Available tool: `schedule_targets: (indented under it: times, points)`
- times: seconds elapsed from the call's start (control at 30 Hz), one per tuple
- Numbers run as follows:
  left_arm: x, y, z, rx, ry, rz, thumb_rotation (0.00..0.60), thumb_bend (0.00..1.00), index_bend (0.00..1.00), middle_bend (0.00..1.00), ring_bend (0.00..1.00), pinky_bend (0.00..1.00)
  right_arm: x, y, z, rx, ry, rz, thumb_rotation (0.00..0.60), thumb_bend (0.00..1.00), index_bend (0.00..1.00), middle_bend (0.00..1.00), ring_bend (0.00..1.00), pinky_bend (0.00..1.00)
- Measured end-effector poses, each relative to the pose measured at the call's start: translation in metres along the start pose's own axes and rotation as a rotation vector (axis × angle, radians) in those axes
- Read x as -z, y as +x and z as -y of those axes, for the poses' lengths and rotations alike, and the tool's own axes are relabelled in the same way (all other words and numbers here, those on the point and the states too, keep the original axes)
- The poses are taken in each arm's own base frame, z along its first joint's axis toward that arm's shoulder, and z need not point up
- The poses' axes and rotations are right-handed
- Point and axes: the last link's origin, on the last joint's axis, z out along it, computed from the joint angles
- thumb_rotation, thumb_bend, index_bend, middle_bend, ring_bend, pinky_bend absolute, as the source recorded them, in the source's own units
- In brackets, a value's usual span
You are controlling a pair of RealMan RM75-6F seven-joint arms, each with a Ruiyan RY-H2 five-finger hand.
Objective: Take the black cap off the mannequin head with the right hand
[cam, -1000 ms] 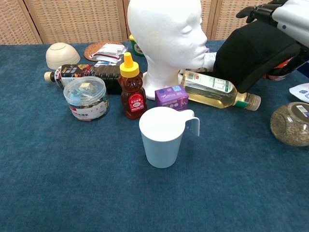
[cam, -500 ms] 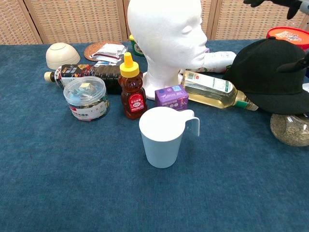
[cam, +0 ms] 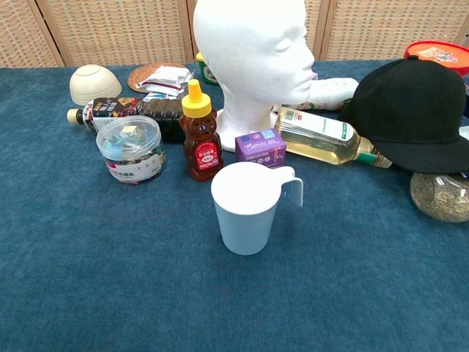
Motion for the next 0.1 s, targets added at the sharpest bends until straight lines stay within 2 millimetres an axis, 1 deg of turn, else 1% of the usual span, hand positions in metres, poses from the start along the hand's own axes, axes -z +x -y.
schedule_targets:
  times: [0.1]
  points:
    - [0.008,-0.01,-0.002,0.021,-0.013,0.0,0.6,0.08,0.0,0.0,0.0,0.0,0.017,-0.001,-0.01,-0.023,-0.092,-0.004,0.6,0.0,0.09,0.08,0.13,0.23]
